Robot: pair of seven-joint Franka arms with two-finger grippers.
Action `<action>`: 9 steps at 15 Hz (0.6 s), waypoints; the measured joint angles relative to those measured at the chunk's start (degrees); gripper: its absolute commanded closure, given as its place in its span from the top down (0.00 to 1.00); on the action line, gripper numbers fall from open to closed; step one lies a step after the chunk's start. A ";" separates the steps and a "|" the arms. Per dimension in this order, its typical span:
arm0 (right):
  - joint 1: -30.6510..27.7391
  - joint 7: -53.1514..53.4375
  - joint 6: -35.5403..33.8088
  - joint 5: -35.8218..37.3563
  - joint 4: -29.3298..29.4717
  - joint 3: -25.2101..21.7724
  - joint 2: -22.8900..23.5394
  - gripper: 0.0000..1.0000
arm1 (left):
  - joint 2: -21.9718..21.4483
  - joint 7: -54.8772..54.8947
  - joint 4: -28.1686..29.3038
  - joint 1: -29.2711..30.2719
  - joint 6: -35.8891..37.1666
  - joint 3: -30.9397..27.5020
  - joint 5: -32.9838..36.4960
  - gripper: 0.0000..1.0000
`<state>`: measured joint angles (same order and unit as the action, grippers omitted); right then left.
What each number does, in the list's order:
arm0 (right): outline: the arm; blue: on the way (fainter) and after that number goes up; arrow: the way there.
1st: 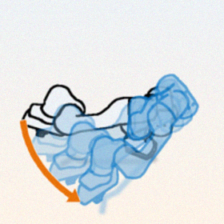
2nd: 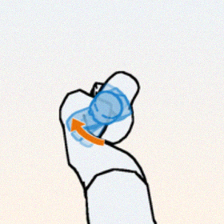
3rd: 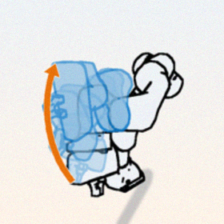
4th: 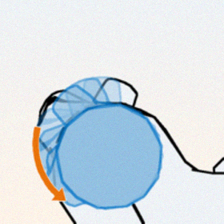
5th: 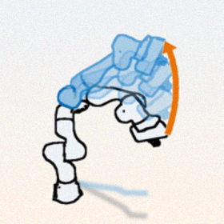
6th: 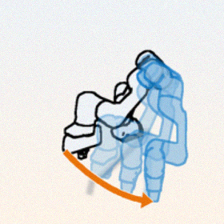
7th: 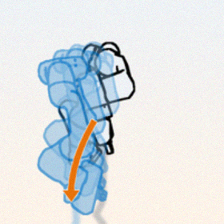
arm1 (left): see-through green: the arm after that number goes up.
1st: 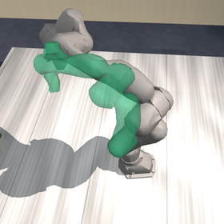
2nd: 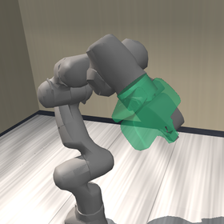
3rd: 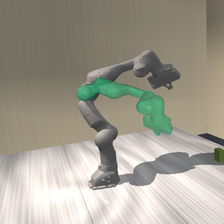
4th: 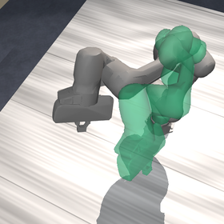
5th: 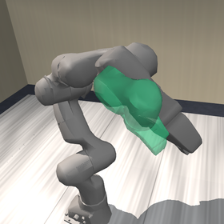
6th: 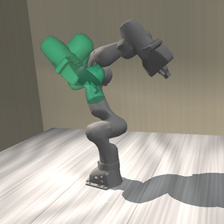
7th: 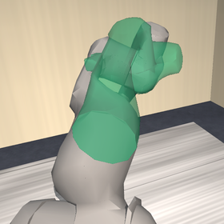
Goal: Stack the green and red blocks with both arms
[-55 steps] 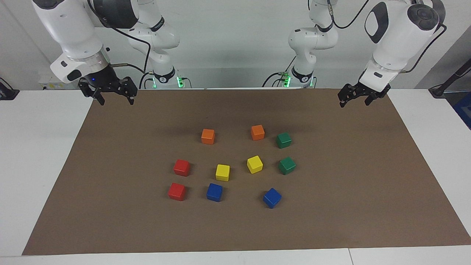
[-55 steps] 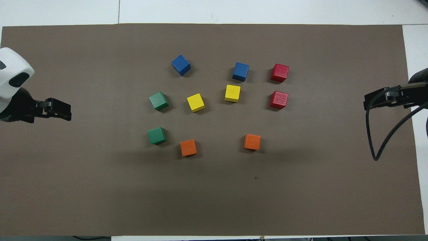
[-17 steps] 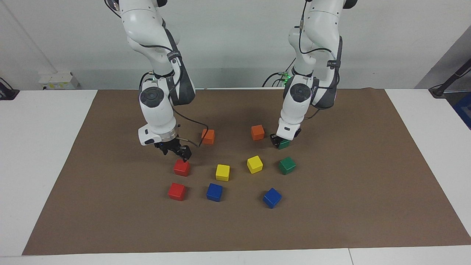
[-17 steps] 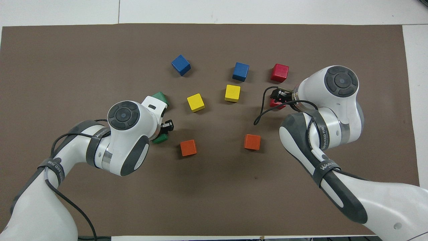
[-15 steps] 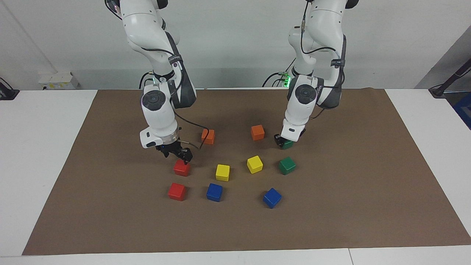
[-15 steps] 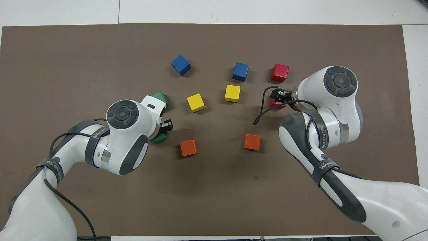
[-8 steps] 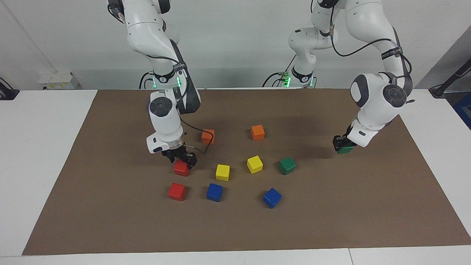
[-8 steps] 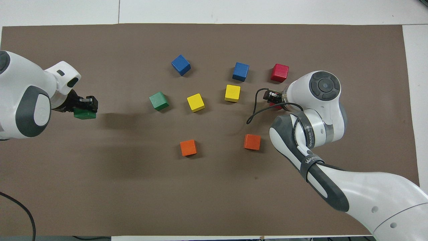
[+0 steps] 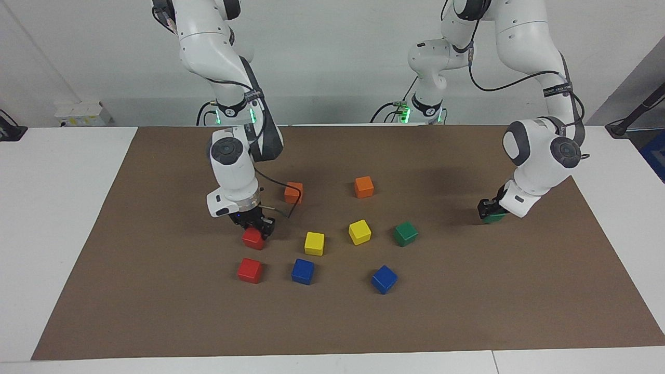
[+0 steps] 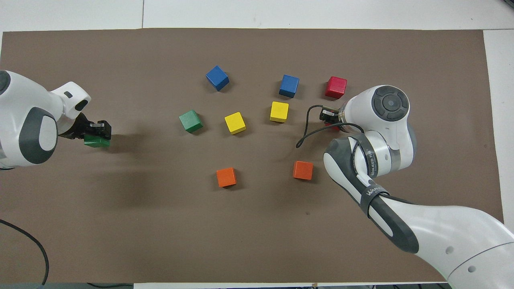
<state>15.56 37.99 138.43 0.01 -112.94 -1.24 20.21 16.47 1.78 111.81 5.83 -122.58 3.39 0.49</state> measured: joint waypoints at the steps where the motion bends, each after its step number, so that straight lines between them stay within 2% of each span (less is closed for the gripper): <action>1: -0.01 -0.10 -0.01 0.00 0.00 0.00 0.00 0.00 | 0.00 0.07 0.90 0.07 -1.07 0.01 0.00 1.00; 3: -0.16 -1.28 -0.80 0.00 0.12 -0.06 -0.07 0.00 | 0.00 0.07 2.37 0.06 -2.81 0.30 0.00 1.00; 6: -2.24 -9.47 -5.88 0.00 0.15 -0.54 -2.17 0.00 | -0.18 0.07 1.87 0.05 -2.85 0.38 0.05 1.00; 8: -5.10 -16.71 -8.91 0.00 -0.51 -0.77 -4.76 0.00 | -0.31 -2.34 -2.83 -0.84 0.39 0.73 0.08 1.00; 9: -7.06 -20.67 -9.44 0.00 -1.31 -0.81 -5.96 0.00 | -0.28 -7.42 -6.18 -2.83 2.88 0.92 0.10 1.00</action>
<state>8.50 17.32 129.00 0.01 -114.25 -2.05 14.25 16.20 -5.64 105.64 2.99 -119.70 4.31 0.59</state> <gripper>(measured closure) 0.445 0.000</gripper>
